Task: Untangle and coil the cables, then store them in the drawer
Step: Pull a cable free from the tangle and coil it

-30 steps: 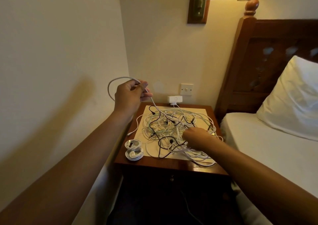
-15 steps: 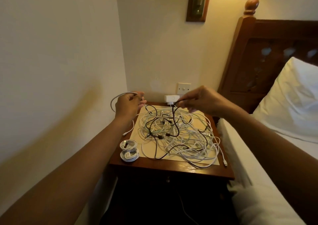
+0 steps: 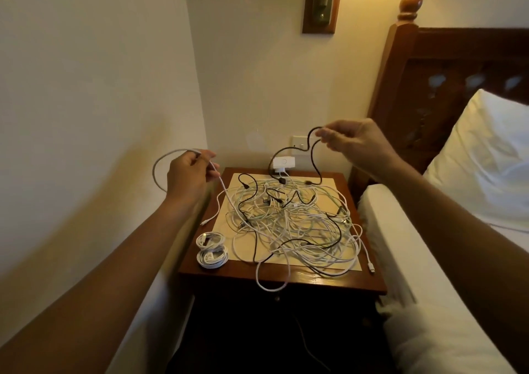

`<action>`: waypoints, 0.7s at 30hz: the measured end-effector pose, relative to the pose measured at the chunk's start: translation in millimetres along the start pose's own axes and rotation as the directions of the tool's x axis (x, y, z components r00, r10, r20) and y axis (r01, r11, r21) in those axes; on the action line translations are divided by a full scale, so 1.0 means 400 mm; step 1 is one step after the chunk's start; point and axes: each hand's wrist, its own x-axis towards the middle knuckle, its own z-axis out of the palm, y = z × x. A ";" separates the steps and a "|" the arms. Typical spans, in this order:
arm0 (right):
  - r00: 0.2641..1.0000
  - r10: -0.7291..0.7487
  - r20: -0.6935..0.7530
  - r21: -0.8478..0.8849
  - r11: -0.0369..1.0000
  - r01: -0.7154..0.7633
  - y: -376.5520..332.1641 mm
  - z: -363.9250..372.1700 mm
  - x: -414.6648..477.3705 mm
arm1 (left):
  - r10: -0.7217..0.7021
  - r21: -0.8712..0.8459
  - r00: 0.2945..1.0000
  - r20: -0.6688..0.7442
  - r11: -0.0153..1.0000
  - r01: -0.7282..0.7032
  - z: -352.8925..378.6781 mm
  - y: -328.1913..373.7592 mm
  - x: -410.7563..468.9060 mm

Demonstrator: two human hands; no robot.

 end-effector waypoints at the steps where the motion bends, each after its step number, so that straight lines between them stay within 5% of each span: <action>1: 1.000 0.018 0.001 -0.057 0.998 -0.018 0.024 0.020 -0.006 | 0.022 -0.007 1.000 0.003 1.000 -0.022 0.000 0.018 -0.005; 6: 0.955 0.228 0.190 -0.313 0.936 -0.162 0.200 0.129 -0.044 | 0.093 -0.124 0.990 0.101 0.989 -0.080 0.009 0.136 -0.050; 10: 0.872 0.337 0.356 -0.566 0.820 -0.085 0.233 0.154 -0.069 | 0.106 -0.206 0.960 0.259 0.977 -0.052 0.007 0.198 -0.092; 13: 0.907 0.229 0.354 -0.399 0.914 -0.075 0.138 0.138 -0.081 | 0.083 -0.294 0.940 0.331 0.955 0.019 0.009 0.229 -0.112; 17: 0.854 0.017 0.519 0.123 0.988 -0.094 -0.037 0.143 -0.114 | 0.086 -0.419 0.892 0.443 0.900 0.121 0.041 0.280 -0.145; 21: 0.928 -0.072 0.365 0.062 0.997 0.053 -0.134 0.160 -0.103 | 0.088 -0.481 0.884 0.460 0.861 0.165 0.048 0.324 -0.149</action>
